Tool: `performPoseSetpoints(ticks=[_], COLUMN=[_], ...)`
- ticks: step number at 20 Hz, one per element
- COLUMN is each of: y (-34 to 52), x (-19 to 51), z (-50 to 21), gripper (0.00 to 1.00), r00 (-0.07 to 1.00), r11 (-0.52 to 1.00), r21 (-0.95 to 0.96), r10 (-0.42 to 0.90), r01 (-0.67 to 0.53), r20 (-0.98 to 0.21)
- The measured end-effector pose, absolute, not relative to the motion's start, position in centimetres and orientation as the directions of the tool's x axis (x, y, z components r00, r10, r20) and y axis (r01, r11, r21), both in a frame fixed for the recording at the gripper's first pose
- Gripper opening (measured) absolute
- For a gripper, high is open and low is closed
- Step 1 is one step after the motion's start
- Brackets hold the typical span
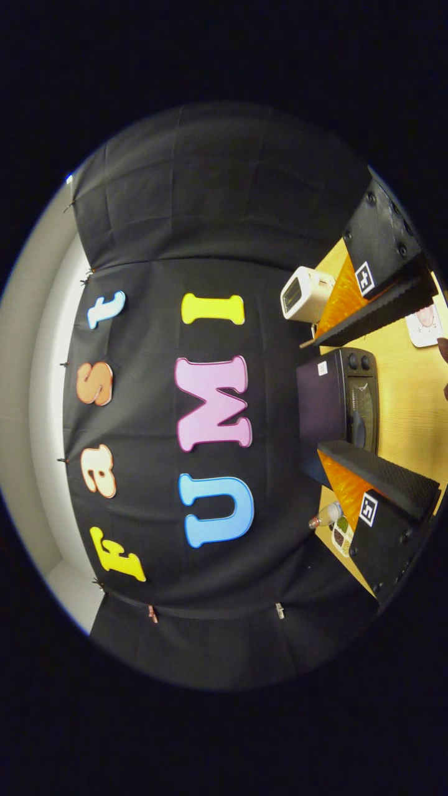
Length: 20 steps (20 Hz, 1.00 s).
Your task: Open the toaster oven, put the food inside, and close the toaster oven door.
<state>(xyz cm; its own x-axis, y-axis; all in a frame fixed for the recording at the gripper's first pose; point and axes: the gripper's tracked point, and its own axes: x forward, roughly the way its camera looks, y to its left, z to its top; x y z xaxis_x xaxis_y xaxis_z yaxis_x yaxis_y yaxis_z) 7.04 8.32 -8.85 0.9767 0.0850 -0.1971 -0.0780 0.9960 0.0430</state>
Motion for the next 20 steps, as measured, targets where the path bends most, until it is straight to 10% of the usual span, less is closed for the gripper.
performPoseSetpoints(ticks=[20], y=[17.2], x=[20.5], z=[-29.4], gripper=[0.98], r00=[0.836], r11=[0.997], r21=[0.001], r10=[0.061], r01=[-0.072], r20=[-0.546])
